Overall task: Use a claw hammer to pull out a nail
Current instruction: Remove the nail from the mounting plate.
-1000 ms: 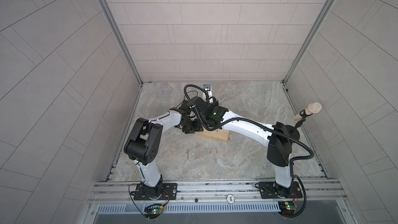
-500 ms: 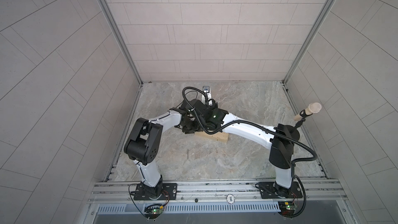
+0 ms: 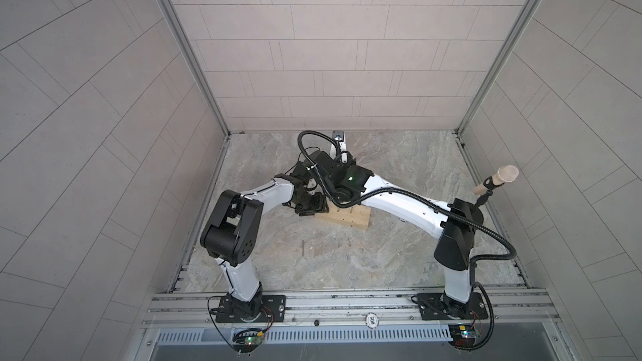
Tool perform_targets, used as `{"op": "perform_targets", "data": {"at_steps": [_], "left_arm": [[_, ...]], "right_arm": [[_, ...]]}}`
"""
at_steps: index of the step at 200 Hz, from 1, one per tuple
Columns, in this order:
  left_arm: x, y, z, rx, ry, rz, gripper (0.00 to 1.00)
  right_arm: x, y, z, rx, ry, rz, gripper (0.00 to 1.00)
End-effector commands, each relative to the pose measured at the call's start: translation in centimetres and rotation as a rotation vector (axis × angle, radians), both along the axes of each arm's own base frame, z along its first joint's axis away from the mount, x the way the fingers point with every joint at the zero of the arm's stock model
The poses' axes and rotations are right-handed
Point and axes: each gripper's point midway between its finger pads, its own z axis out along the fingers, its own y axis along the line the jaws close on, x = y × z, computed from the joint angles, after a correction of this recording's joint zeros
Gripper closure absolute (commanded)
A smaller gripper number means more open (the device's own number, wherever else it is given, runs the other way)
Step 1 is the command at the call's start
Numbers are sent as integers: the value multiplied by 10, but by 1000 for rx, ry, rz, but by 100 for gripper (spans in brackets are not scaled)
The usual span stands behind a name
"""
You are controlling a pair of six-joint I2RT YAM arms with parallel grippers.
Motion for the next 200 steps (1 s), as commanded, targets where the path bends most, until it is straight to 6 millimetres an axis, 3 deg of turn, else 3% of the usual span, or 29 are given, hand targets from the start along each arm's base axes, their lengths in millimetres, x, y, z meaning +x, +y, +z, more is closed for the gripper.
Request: {"op": "perform_targets", "data": {"at_steps": [1, 36, 200], "left_arm": [[-5, 5, -8, 46, 25, -4, 36], [-5, 4, -8, 46, 30, -6, 36], [-5, 4, -9, 44, 34, -4, 33]], "right_arm": [[0, -10, 13, 21, -19, -39, 100], [4, -13, 9, 32, 15, -39, 100], [15, -25, 36, 121, 69, -46, 100]]}}
